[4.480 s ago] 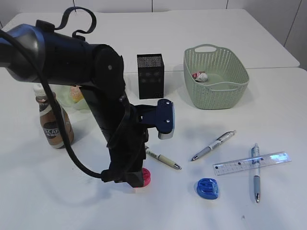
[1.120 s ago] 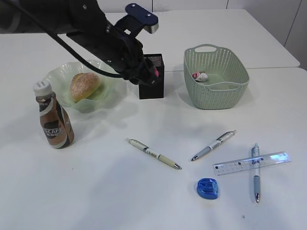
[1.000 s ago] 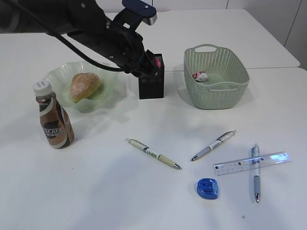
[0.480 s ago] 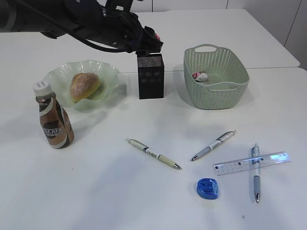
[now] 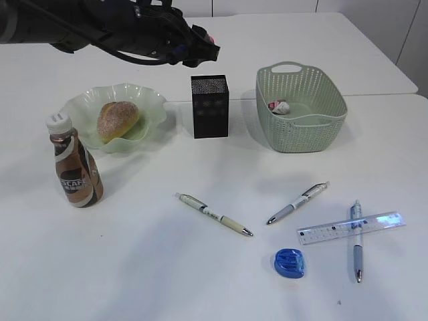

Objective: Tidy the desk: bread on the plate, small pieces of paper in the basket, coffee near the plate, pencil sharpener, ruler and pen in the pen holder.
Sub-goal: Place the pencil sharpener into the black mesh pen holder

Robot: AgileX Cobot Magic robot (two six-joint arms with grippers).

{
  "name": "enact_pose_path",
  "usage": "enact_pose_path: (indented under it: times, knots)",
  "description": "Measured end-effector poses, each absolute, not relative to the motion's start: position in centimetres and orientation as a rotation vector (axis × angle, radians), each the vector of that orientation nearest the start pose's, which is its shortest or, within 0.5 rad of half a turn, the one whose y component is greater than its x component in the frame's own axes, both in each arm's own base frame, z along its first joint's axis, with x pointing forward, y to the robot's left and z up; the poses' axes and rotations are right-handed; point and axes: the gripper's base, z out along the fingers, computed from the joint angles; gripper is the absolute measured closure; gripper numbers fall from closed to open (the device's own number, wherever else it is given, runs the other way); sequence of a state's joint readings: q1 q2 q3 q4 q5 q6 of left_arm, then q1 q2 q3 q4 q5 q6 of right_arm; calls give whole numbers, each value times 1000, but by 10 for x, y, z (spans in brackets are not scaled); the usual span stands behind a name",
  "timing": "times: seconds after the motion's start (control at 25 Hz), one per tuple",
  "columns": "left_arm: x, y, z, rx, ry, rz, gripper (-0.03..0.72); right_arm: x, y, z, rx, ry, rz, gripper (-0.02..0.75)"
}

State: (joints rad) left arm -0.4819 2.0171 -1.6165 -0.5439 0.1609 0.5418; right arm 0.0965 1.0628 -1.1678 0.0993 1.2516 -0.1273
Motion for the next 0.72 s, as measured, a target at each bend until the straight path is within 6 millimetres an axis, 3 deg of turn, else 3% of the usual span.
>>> enact_pose_path:
  times: [0.52, 0.72]
  knots:
    - [429, -229, 271, 490, 1903, -359, 407, 181, 26, 379, -285, 2611, 124, 288]
    - [437, -230, 253, 476, 1916, -340, 407, 181, 26, 379, -285, 2611, 125, 288]
